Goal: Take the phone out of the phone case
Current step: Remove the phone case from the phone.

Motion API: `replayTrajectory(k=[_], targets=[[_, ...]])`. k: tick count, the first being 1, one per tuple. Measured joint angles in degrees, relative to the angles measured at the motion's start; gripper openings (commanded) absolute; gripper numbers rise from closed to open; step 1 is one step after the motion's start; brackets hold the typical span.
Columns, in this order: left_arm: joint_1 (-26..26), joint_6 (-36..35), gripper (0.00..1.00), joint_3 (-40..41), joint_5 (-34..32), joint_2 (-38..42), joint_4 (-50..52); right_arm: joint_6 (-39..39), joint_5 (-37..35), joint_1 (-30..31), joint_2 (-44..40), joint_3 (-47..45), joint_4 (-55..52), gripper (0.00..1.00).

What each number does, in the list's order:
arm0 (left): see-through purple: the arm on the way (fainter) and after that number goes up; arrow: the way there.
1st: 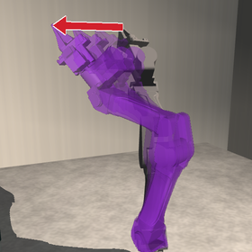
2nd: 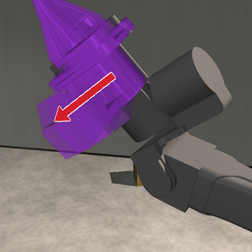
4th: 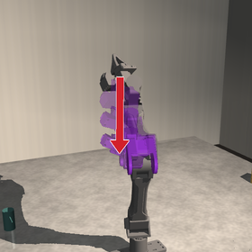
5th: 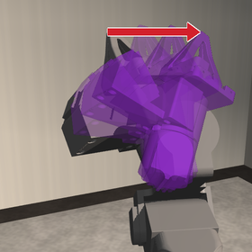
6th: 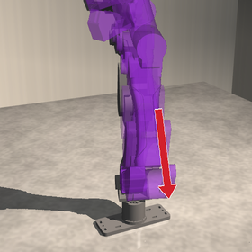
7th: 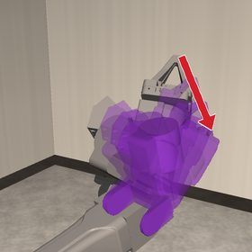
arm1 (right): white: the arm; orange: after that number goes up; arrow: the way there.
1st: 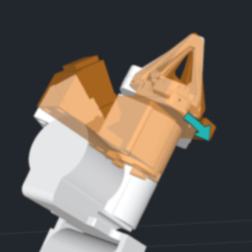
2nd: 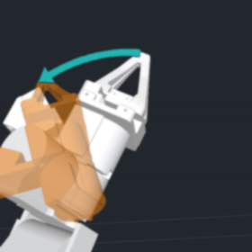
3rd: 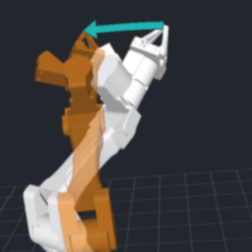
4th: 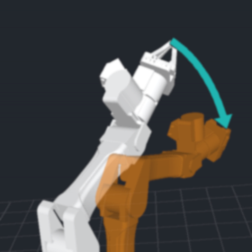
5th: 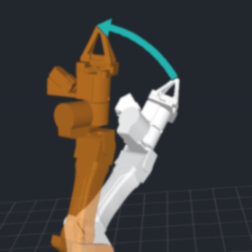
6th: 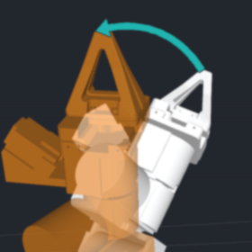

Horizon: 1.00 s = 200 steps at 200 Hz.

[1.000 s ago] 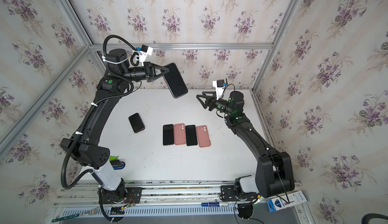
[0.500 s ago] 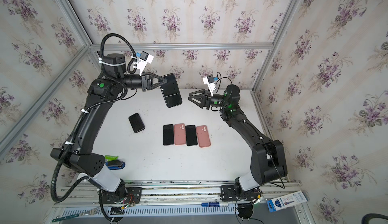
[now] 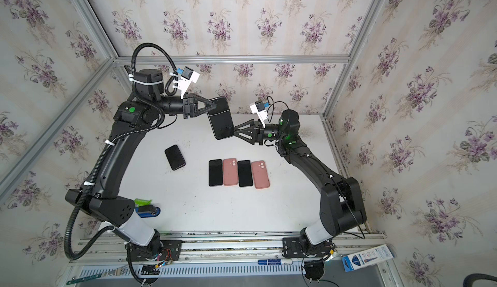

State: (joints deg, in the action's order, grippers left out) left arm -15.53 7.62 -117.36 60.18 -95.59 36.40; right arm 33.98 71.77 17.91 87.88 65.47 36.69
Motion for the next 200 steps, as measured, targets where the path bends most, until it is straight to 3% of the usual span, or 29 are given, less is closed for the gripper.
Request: replayTrajectory(k=[84, 166, 200], targets=[[-0.2, 0.0, 0.00, -0.3, 0.1, -0.2, 0.2, -0.4, 0.4, 0.5, 0.3, -0.7, 0.1, 0.31], [-0.7, -1.0, 0.00, -0.3, 0.2, -0.2, 0.2, -1.0, 2.4, 0.8, 0.5, -0.7, 1.0, 0.00], [-1.0, -0.9, 0.00, -0.3, 1.1, -0.4, 0.2, -3.1, 4.7, 0.9, 0.8, 0.0, 0.9, 0.00]])
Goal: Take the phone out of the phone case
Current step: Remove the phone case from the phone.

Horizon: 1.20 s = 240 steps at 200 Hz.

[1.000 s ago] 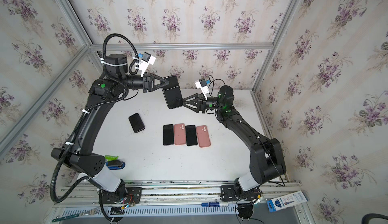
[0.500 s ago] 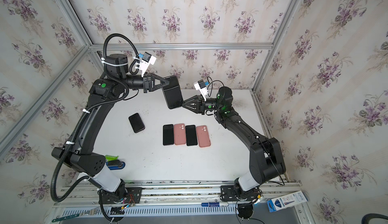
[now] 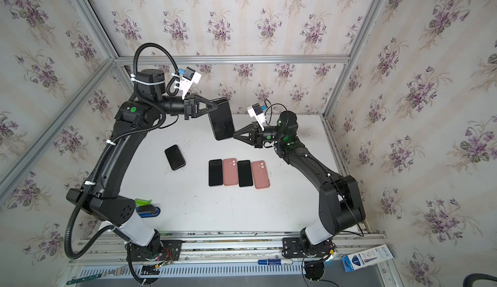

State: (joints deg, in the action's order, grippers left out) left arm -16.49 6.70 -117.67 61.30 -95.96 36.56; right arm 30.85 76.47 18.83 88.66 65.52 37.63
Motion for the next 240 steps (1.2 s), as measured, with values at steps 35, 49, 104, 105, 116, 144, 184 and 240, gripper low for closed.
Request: replayTrajectory(k=[35, 49, 104, 105, 116, 144, 184, 240], targets=[[-0.2, 0.1, 0.00, 0.7, 2.2, 0.0, -0.5, -3.5, 3.2, 0.0, 0.0, 0.4, -1.1, 0.00], [-0.3, 0.2, 0.00, 1.3, 3.0, 0.0, -0.7, -5.0, 4.4, 0.0, 0.0, 0.4, -1.9, 0.00], [-2.1, 0.9, 0.00, 1.6, 3.9, -0.1, -0.9, -9.8, 7.4, 0.1, -1.3, -1.2, -3.1, 0.00], [-2.2, 0.9, 0.00, 1.6, 3.9, -0.1, -0.9, -9.9, 7.5, 0.1, -1.3, -1.2, -3.1, 0.00], [-2.6, 1.0, 0.00, 1.6, 4.0, -0.1, -0.9, -11.0, 7.9, 0.1, -1.6, -1.6, -3.3, 0.00], [-3.4, 1.4, 0.00, 1.6, 4.1, -0.1, -0.9, -14.5, 9.2, 0.1, -1.9, -2.0, -3.7, 0.00], [-5.2, 1.3, 0.00, 1.9, 2.4, 0.3, -1.3, -18.0, 11.3, 0.1, -0.5, -1.5, -3.0, 0.00], [-6.3, 1.3, 0.00, 3.0, -0.3, 1.7, -4.0, -20.0, 13.9, -0.7, 2.2, 1.9, -2.6, 0.00]])
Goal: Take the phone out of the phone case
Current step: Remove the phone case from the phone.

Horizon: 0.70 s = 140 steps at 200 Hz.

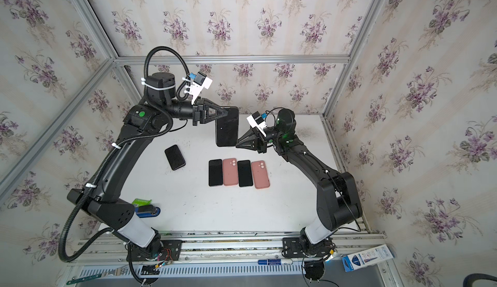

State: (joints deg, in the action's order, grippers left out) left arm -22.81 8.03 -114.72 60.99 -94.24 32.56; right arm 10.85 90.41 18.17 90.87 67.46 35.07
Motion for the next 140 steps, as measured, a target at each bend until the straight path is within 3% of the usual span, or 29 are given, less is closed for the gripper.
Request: replayTrajectory(k=[140], targets=[[-0.6, 1.1, 0.00, -4.0, -1.1, -0.8, 2.3, -2.0, -1.1, -2.2, -3.0, -2.0, 0.7, 0.04]])
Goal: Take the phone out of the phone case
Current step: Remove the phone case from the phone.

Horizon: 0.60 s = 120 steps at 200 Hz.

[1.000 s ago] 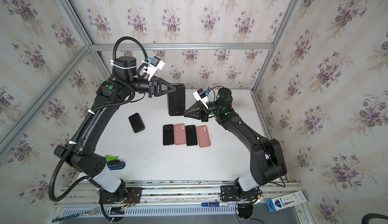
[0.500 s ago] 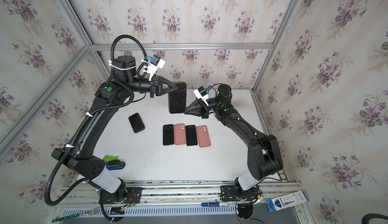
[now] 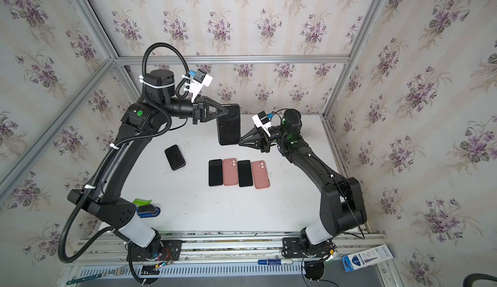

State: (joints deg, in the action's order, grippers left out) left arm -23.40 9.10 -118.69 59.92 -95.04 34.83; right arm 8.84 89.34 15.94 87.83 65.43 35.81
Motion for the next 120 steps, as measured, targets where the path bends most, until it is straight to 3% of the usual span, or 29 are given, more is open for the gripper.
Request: replayTrajectory(k=[53, 81, 120], targets=[[-0.3, 0.0, 0.00, -0.7, -0.9, -0.2, 0.5, -0.3, -0.3, -2.2, -1.0, -1.4, 1.7, 0.12], [-0.3, 0.6, 0.00, -0.7, -1.4, -0.2, 0.5, -0.7, -0.2, -3.5, -1.2, -1.7, 2.6, 0.21], [-0.4, 4.7, 0.00, -1.4, 4.6, 0.5, 0.5, -1.4, -2.4, -5.0, -0.6, -2.6, 0.5, 0.28]])
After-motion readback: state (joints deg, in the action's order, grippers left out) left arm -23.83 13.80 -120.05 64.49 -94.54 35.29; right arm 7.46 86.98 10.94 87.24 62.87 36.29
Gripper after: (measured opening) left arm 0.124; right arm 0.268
